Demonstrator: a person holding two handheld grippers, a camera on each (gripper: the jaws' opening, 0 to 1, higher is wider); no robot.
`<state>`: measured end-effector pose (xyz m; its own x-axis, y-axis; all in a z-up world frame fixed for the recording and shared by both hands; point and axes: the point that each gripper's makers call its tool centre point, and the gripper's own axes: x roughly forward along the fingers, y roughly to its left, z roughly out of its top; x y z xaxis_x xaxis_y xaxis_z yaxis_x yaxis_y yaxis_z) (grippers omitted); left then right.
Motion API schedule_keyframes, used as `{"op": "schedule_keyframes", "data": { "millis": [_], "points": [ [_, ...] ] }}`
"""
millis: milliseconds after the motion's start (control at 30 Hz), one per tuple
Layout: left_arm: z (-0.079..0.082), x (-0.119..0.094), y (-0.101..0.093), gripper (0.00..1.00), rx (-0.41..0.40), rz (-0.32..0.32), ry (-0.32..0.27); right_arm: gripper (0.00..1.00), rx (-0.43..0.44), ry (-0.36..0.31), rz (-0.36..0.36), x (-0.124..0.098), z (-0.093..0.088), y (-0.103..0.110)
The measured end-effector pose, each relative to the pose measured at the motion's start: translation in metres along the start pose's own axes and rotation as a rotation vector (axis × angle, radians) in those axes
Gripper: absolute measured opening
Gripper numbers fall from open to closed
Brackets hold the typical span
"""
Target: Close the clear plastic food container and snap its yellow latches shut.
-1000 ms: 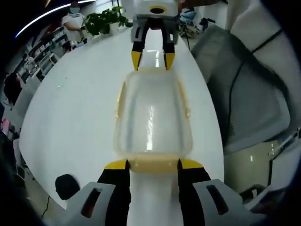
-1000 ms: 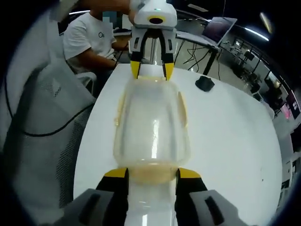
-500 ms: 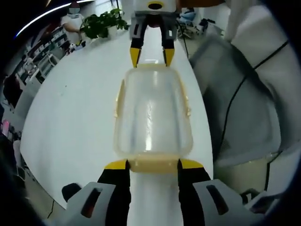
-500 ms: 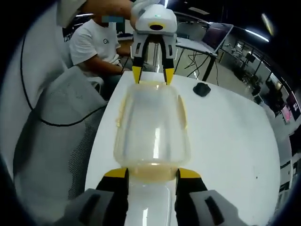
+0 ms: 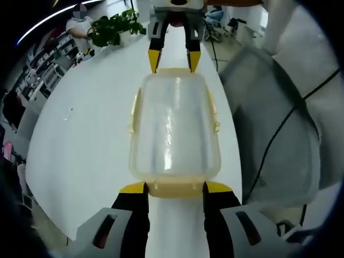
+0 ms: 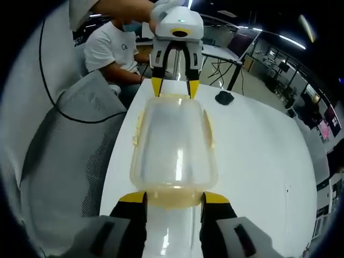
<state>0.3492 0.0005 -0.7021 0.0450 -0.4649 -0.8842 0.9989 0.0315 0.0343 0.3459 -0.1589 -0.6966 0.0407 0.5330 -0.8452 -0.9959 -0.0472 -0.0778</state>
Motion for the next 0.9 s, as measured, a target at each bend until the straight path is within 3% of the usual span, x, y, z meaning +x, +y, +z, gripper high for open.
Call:
{"op": "schedule_keyframes", "data": {
  "millis": [533,900],
  "points": [
    [0.060,0.027,0.000,0.37,0.020,-0.010,0.009,0.36,0.046,0.015,0.006,-0.032,-0.057,0.006],
    [0.089,0.060,0.002,0.37,0.027,-0.023,0.005,0.36,0.065,0.046,0.007,-0.047,-0.096,0.009]
  ]
}}
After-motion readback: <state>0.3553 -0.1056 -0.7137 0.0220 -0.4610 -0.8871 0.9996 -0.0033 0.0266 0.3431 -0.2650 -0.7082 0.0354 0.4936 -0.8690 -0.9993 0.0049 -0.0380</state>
